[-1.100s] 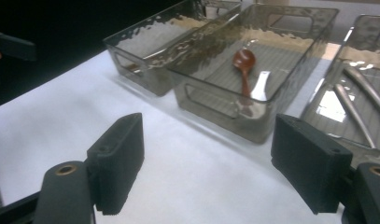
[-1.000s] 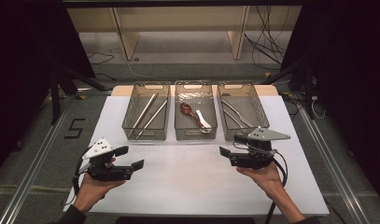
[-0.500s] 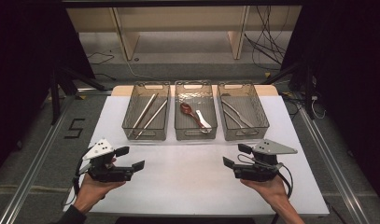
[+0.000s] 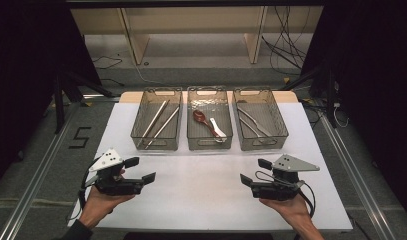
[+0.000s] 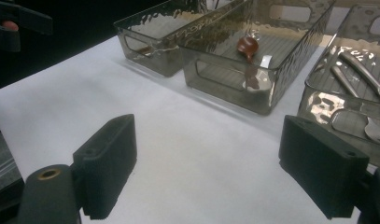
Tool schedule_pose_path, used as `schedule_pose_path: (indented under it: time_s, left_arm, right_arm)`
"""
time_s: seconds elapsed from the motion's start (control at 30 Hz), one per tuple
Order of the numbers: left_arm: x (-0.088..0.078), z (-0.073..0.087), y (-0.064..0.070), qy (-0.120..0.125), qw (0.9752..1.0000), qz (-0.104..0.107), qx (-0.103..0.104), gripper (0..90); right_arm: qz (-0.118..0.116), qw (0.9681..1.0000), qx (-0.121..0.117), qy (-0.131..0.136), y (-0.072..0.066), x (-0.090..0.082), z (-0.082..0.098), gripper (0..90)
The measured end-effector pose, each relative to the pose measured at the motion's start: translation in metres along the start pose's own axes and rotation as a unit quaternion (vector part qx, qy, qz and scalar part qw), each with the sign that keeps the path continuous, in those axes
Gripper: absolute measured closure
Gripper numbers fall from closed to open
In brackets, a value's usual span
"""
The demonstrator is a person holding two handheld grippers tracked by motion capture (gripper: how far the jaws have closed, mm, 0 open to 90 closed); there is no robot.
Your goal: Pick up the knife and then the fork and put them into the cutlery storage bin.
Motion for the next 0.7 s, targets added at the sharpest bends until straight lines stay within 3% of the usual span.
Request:
schedule_pose_path:
  time_s: [0.7]
  left_arm:
    - [0.0009, 0.0002, 0.0012, -0.002, 1.0, 0.002, 0.005, 15.7]
  right_arm:
    - [0.005, 1.0, 0.004, 0.001, 0.002, -0.0023, 0.0013, 19.2]
Point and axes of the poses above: each handheld gripper's, and its own axes: x roughly forward along the jaws, z roughly out of its underside, y roughly to its right, the point moved 10 cm from there along x, roughly forward along the jaws, and after that the axes turned 11 degrees about z, right-handed, at the moved point
